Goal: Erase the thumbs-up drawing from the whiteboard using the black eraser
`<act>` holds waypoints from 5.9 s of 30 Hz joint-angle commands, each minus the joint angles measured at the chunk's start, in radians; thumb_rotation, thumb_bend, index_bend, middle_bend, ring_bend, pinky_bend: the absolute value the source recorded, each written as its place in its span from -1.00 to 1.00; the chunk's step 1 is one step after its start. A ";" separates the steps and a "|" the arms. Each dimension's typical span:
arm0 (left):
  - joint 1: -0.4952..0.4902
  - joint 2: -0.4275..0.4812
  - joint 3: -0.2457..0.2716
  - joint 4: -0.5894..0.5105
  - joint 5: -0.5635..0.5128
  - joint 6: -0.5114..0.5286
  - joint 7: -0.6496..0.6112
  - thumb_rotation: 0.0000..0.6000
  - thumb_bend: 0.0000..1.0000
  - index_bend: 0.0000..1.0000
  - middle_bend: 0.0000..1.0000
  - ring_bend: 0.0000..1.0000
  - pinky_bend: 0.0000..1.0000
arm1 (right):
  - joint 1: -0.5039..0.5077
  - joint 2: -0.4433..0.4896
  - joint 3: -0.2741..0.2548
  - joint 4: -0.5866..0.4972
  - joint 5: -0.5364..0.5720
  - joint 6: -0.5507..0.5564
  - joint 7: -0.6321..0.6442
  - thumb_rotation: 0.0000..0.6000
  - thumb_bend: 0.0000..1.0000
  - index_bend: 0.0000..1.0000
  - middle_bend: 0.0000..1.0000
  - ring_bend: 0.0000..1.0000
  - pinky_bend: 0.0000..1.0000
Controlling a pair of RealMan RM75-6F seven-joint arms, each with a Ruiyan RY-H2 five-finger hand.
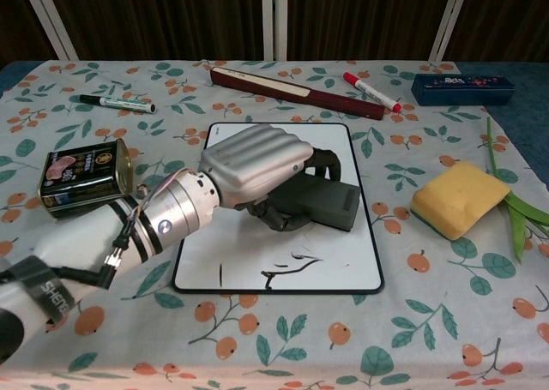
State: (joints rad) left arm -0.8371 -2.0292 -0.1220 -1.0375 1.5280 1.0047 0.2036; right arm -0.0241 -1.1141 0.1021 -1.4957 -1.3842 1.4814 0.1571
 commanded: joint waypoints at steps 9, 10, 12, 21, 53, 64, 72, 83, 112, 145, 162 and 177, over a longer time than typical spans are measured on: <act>-0.050 -0.010 -0.076 0.103 -0.071 -0.053 0.016 1.00 0.03 0.65 0.51 0.26 0.44 | 0.002 0.001 0.001 0.002 0.004 -0.007 0.003 1.00 -0.33 -1.00 -1.00 -1.00 -1.00; -0.051 -0.007 -0.083 0.102 -0.078 -0.052 0.014 1.00 0.02 0.65 0.51 0.26 0.44 | 0.003 0.001 0.002 0.002 0.005 -0.008 0.002 1.00 -0.33 -1.00 -1.00 -1.00 -1.00; -0.053 0.004 -0.095 0.094 -0.088 -0.048 0.008 1.00 0.03 0.65 0.51 0.26 0.44 | 0.005 0.002 0.003 0.002 0.007 -0.011 0.001 1.00 -0.33 -1.00 -1.00 -1.00 -1.00; -0.012 0.078 -0.036 -0.049 -0.072 -0.021 -0.002 1.00 0.02 0.65 0.51 0.26 0.44 | 0.011 -0.004 0.000 -0.003 0.004 -0.020 -0.010 1.00 -0.33 -1.00 -1.00 -1.00 -1.00; 0.271 0.321 0.251 -0.387 0.087 0.206 0.085 1.00 0.03 0.66 0.51 0.28 0.45 | 0.015 -0.014 -0.016 -0.033 -0.016 -0.016 -0.068 1.00 -0.32 -1.00 -1.00 -1.00 -1.00; 0.288 0.317 0.257 -0.386 0.130 0.201 0.059 1.00 0.03 0.66 0.51 0.28 0.45 | 0.018 -0.012 -0.017 -0.047 -0.014 -0.018 -0.086 1.00 -0.33 -1.00 -1.00 -1.00 -1.00; 0.273 0.264 0.230 -0.370 0.143 0.169 0.055 1.00 0.03 0.66 0.51 0.28 0.45 | 0.019 -0.012 -0.014 -0.043 -0.006 -0.021 -0.078 1.00 -0.32 -1.00 -1.00 -1.00 -1.00; 0.245 0.193 0.190 -0.332 0.155 0.132 0.088 1.00 0.02 0.66 0.51 0.28 0.45 | 0.018 -0.012 -0.013 -0.021 0.003 -0.030 -0.046 1.00 -0.32 -1.00 -1.00 -1.00 -1.00; 0.172 0.044 0.035 -0.157 0.044 0.052 0.166 1.00 0.02 0.66 0.52 0.28 0.45 | 0.005 -0.012 -0.008 0.026 -0.001 -0.014 0.016 1.00 -0.32 -1.00 -1.00 -1.00 -1.00; 0.231 0.195 0.188 -0.378 0.132 0.121 0.232 1.00 0.02 0.66 0.52 0.28 0.45 | 0.016 -0.011 -0.009 0.010 -0.008 -0.025 -0.003 1.00 -0.32 -1.00 -1.00 -1.00 -1.00; 0.283 0.267 0.220 -0.328 0.142 0.162 0.214 1.00 0.03 0.67 0.52 0.28 0.45 | 0.016 -0.009 -0.012 -0.007 -0.006 -0.026 -0.024 1.00 -0.32 -1.00 -1.00 -1.00 -1.00; 0.307 0.346 0.223 -0.315 0.152 0.187 0.188 1.00 0.02 0.67 0.52 0.28 0.45 | 0.019 -0.012 -0.013 -0.013 -0.003 -0.031 -0.038 1.00 -0.32 -1.00 -1.00 -1.00 -1.00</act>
State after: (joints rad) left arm -0.5311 -1.6847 0.0997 -1.3510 1.6786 1.1900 0.3926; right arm -0.0049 -1.1259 0.0893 -1.5091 -1.3869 1.4508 0.1188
